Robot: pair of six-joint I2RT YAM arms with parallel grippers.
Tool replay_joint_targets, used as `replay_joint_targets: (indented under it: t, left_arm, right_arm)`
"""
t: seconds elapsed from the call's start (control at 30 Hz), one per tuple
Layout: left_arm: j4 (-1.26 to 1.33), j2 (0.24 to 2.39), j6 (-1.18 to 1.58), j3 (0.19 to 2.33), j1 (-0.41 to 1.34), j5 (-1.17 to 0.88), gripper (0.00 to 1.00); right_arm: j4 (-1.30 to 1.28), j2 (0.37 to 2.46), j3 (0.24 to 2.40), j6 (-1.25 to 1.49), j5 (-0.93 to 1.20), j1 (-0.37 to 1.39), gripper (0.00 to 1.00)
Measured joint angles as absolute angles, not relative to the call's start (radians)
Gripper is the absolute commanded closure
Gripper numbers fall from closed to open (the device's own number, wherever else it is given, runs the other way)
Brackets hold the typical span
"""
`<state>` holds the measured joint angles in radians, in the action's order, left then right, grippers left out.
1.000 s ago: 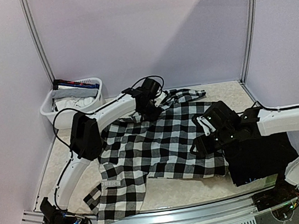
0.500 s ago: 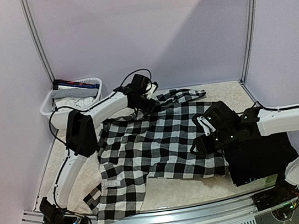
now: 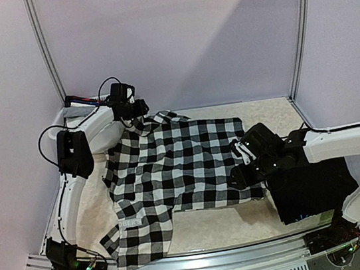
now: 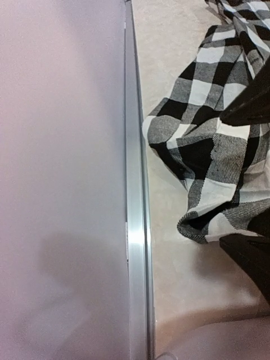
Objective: Fold and stack the mixed laundry pile
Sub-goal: Smooth out the flattened shirt at the corner of the board.
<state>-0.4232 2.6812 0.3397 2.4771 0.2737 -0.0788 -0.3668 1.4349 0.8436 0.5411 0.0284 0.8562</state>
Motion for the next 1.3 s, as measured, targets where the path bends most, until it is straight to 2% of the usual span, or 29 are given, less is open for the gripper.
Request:
replay_joint_targets:
  t: [0.2,0.37,0.63,0.83,1.03,1.3]
  left_arm:
    - [-0.387,2.672,0.36,2.442,0.265,-0.139,0.25]
    - [-0.385,2.605,0.355,2.326,0.273,-0.154,0.22]
    - [-0.381,2.346,0.335,2.097,0.303,-0.126,0.13]
    - [-0.364,2.109,0.33,1.908,0.321,-0.086,0.13]
    - [-0.356,1.841,0.353,1.58,0.364,0.0,0.14]
    - [-0.434,1.451,0.439,1.071,0.482,0.179,0.2]
  right_arm:
    - [-0.369,1.451,0.861,0.546,0.028,0.856,0.4]
    - [-0.38,1.451,0.878,0.556,0.001,0.856,0.4]
    - [-0.4,1.469,0.934,0.577,-0.139,0.856,0.38]
    - [-0.434,1.467,0.936,0.591,-0.204,0.855,0.37]
    - [-0.498,1.405,0.921,0.593,-0.173,0.855,0.35]
    - [-0.526,1.282,0.804,0.601,0.022,0.854,0.27]
